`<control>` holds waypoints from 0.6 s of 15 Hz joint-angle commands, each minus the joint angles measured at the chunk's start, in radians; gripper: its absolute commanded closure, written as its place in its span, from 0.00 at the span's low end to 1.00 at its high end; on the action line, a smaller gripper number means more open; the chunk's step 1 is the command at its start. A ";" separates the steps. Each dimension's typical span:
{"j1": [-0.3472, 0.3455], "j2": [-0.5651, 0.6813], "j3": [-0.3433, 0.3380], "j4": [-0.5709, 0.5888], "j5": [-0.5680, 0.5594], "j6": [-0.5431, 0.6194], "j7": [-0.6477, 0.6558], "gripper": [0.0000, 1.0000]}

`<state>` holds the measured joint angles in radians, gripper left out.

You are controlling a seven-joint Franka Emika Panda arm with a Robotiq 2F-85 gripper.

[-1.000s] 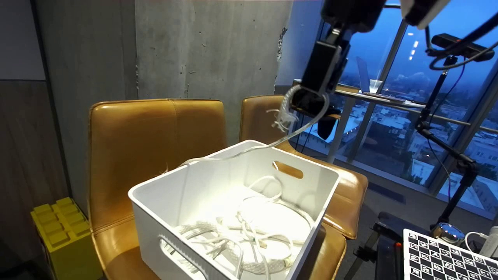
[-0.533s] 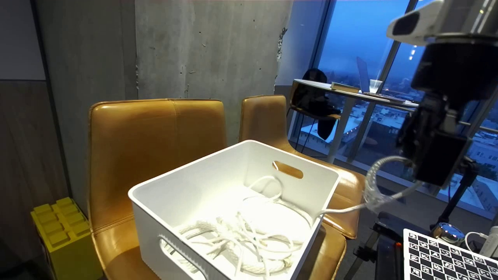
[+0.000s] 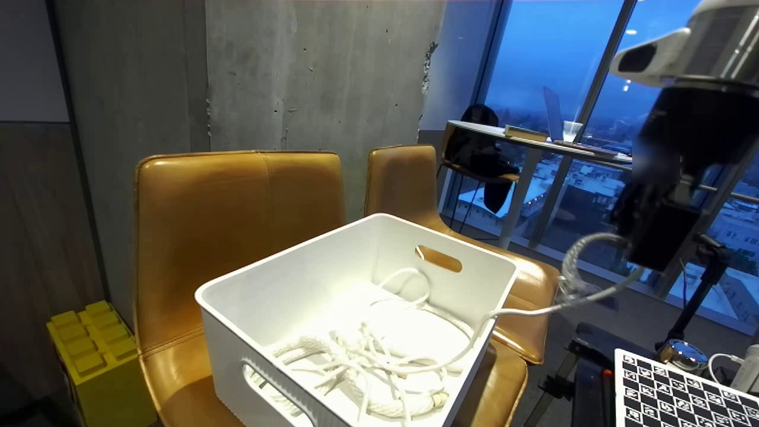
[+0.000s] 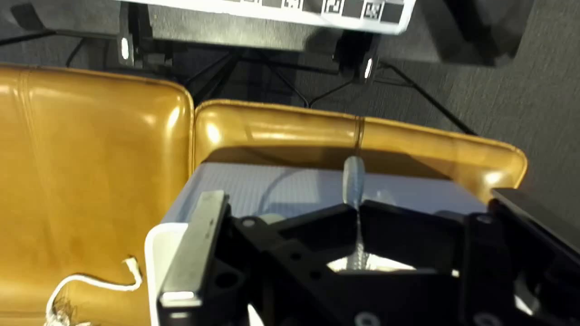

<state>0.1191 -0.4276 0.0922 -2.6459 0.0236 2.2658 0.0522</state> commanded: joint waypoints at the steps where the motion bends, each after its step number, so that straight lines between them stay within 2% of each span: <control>1: -0.021 0.142 -0.052 0.185 0.041 0.088 -0.066 1.00; 4: -0.012 0.244 -0.081 0.295 0.112 0.173 -0.119 1.00; 7: -0.021 0.351 -0.080 0.367 0.152 0.254 -0.151 1.00; 8: -0.026 0.379 -0.076 0.384 0.147 0.267 -0.154 0.84; 9: -0.031 0.405 -0.073 0.400 0.143 0.279 -0.153 0.72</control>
<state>0.0991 -0.1129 0.0154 -2.3147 0.1492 2.5069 -0.0739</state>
